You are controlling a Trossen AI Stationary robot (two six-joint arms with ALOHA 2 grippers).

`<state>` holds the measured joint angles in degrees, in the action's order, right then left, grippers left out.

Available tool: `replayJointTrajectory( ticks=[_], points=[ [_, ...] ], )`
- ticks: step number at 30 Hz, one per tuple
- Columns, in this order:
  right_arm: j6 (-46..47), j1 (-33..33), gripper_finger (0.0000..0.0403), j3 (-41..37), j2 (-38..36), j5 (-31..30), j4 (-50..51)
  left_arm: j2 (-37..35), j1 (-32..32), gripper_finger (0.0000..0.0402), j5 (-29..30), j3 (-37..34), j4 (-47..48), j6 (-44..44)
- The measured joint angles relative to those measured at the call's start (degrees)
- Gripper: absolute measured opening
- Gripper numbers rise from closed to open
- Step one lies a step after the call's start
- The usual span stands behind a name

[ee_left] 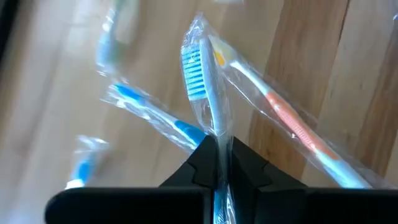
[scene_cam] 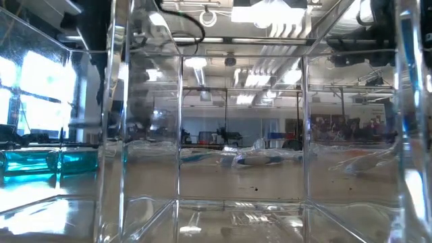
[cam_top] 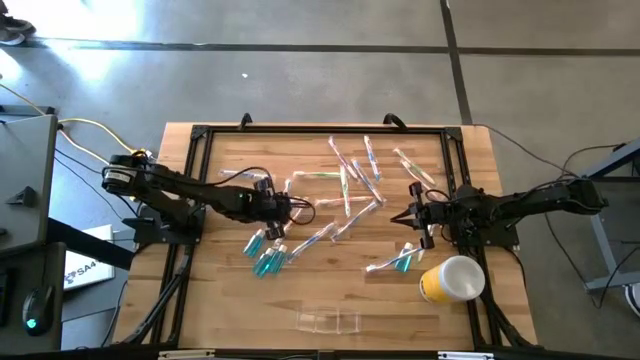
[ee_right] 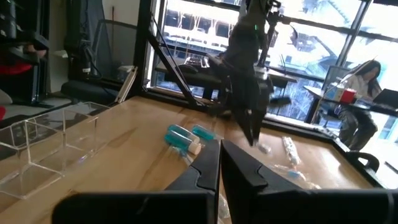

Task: Pick & Place toothbrushing station
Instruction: Put the blue toothbrush into the transparent organizer

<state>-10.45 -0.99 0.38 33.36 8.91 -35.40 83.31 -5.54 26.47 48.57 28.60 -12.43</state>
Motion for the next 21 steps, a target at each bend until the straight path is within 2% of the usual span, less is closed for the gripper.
replayJointTrajectory(
  ticks=[6, 10, 13, 15, 18, 21],
  points=[
    [3.5, 0.0, 0.0008, 0.0, 0.0, -0.2, 0.1, -5.0, -10.1, 0.0009, 1.3, 6.4, 3.1, -6.8],
    [4.2, 0.0, 0.0008, 0.0, 0.4, -0.2, 0.7, -11.2, -20.5, 0.0009, 10.0, 6.9, -5.2, -9.0],
    [4.5, 0.0, 0.0008, 0.0, 1.0, 0.0, 0.5, -14.3, -27.7, 0.0009, 15.7, 3.6, -20.4, -6.0],
    [4.9, 0.0, 0.0008, 0.0, 1.5, 0.0, -0.1, -14.6, -30.8, 0.0009, 16.2, -0.8, -34.2, -1.3],
    [6.0, 0.0, 0.0008, 0.0, 1.9, 0.0, -1.3, -12.6, -32.9, 0.0009, 13.1, -9.7, -57.9, 1.7],
    [6.4, 0.0, 0.0008, 0.0, 2.0, 0.0, -2.6, -7.3, -32.7, 0.0009, 7.9, -17.5, -81.5, 5.3]
  ],
)
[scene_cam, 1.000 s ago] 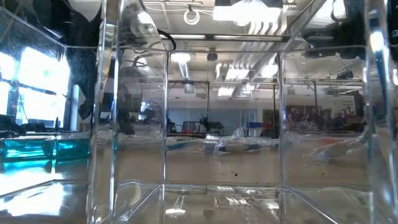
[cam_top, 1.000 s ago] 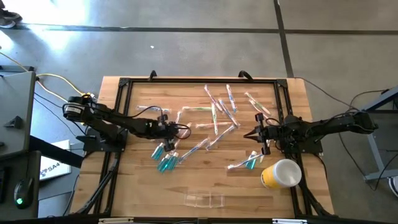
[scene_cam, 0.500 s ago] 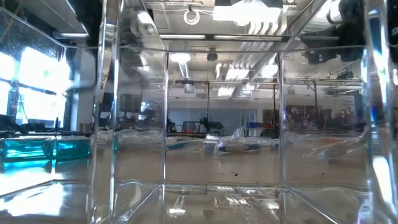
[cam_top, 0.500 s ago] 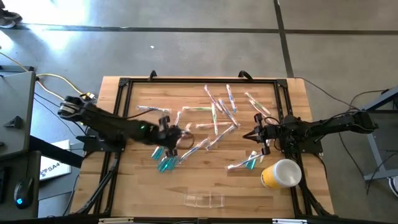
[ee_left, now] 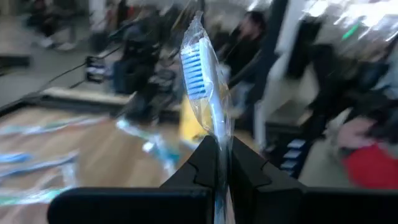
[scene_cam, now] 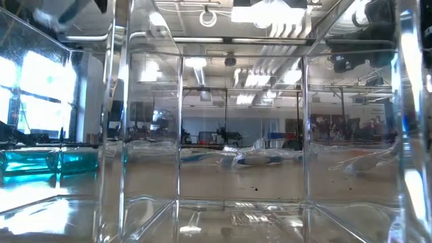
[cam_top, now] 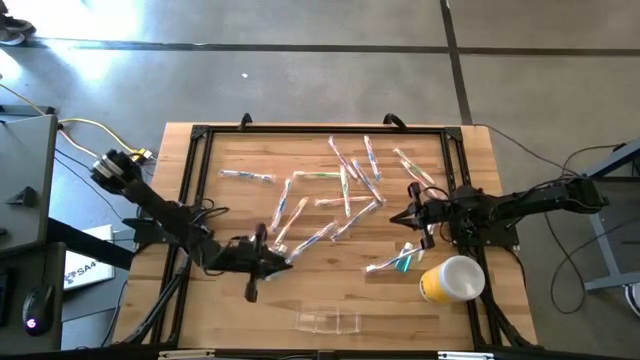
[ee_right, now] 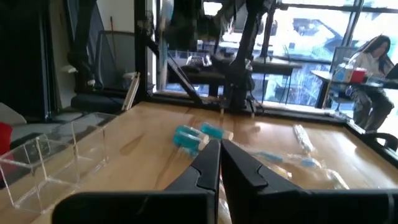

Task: Pick & Place toothbrushing station
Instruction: Put the blue toothbrush into the transparent organizer

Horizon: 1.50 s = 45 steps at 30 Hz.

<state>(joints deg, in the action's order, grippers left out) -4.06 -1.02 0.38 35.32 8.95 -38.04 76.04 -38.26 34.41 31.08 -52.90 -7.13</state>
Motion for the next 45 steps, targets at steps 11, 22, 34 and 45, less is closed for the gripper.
replayJointTrajectory(
  ticks=[11, 22, 34, 45],
  points=[
    [3.0, -4.6, 0.0008, 0.0, 1.4, -0.1, -4.5, 16.9, 0.8, 0.0009, -19.2, 1.8, -26.7, 7.3],
    [2.8, -13.0, 0.0008, 0.0, 3.7, -4.7, -7.4, 23.3, 0.0, 0.0009, -30.5, 15.3, -12.5, 8.2],
    [2.8, -21.4, 0.0008, 0.0, 7.0, -8.7, -13.9, 25.3, 0.4, 0.0009, -36.9, 16.2, -17.4, 9.5],
    [2.4, -25.1, 0.0008, 0.0, 10.4, -15.0, -16.0, 31.0, 1.7, 0.0009, -35.6, 16.2, -24.8, 10.7]
  ],
)
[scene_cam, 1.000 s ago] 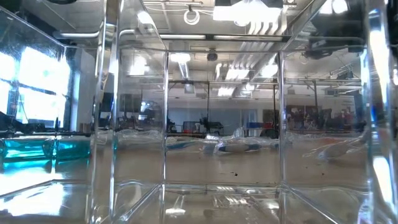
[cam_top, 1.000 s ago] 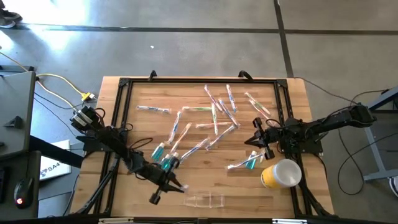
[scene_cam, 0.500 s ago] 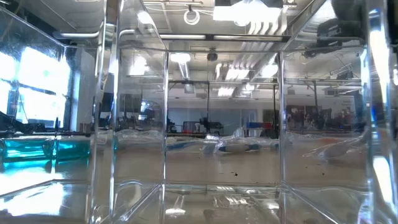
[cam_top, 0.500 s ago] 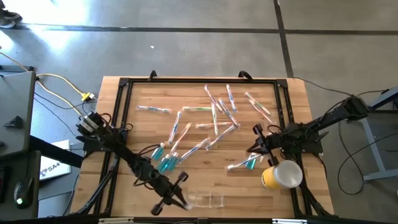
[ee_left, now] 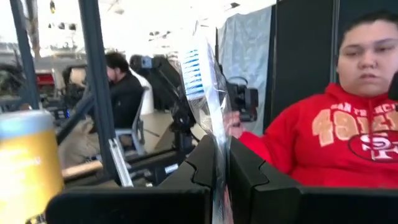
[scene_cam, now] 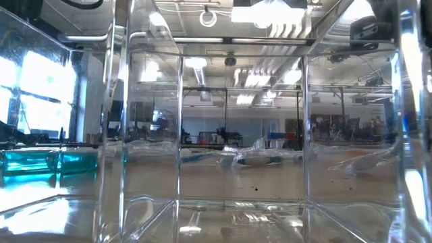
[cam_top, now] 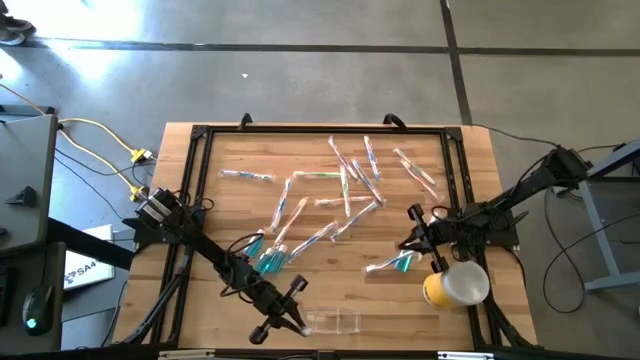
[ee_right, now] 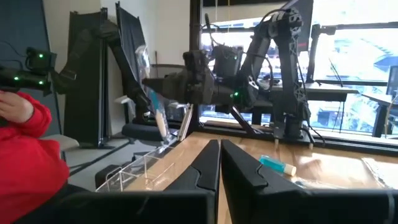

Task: Pick & Place toothbrushing station
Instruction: Put the blue toothbrush into the transparent organizer

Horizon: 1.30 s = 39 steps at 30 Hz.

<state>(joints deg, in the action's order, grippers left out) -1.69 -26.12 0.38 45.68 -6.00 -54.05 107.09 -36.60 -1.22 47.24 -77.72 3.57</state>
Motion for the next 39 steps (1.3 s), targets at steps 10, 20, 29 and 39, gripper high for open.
replayJointTrajectory(
  ticks=[10, 20, 29, 39],
  points=[
    [0.0, -0.2, 0.0008, 0.0, 1.4, 0.0, -0.8, 5.0, 0.9, 0.0009, 3.2, 1.9, -0.9, -1.1],
    [0.0, -0.2, 0.0008, 0.0, 1.6, 0.3, -0.5, 8.0, 1.4, 0.0009, 3.0, 3.0, -1.9, -2.8],
    [0.3, -0.2, 0.0008, 0.0, 1.6, 0.4, -0.2, 8.0, 1.4, 0.0018, 3.1, 3.0, -0.2, -4.5],
    [0.4, -0.2, 0.0008, 0.0, 1.6, 0.4, -0.2, 8.0, 0.8, 0.0020, 3.2, 3.0, 1.8, -5.9]
  ],
)
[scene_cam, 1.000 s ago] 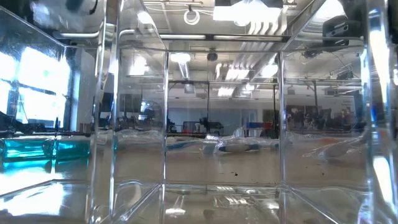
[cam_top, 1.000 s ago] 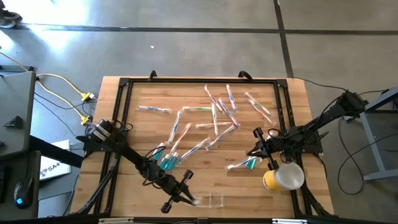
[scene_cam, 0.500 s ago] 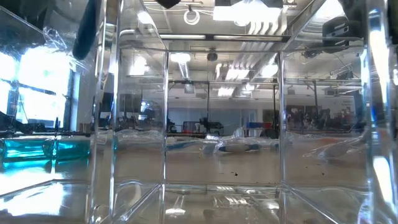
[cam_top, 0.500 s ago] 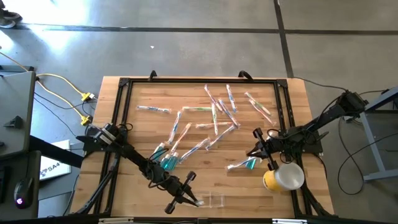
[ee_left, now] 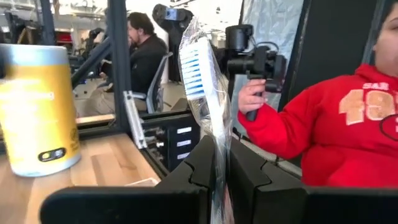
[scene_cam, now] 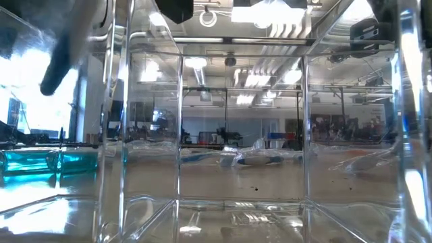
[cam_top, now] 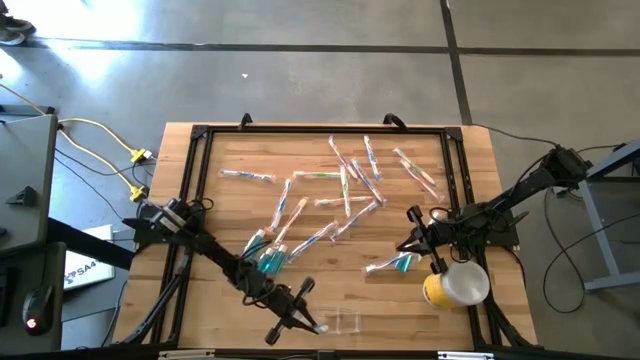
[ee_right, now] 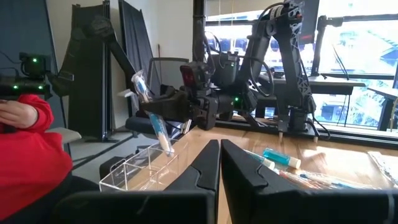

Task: Pick & Place toothbrushing station
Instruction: Put the blue toothbrush into the transparent organizer

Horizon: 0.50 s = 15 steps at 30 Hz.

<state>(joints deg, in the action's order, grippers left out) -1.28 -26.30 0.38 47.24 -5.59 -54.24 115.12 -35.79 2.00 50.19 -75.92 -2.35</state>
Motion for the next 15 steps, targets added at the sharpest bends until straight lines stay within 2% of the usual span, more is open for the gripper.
replayJointTrajectory(
  ticks=[15],
  points=[
    [0.1, 0.0, 0.0008, 0.0, 0.0, 0.2, 0.0, 0.0, -0.2, 0.0021, 0.0, 0.0, 1.8, -2.2]
  ],
)
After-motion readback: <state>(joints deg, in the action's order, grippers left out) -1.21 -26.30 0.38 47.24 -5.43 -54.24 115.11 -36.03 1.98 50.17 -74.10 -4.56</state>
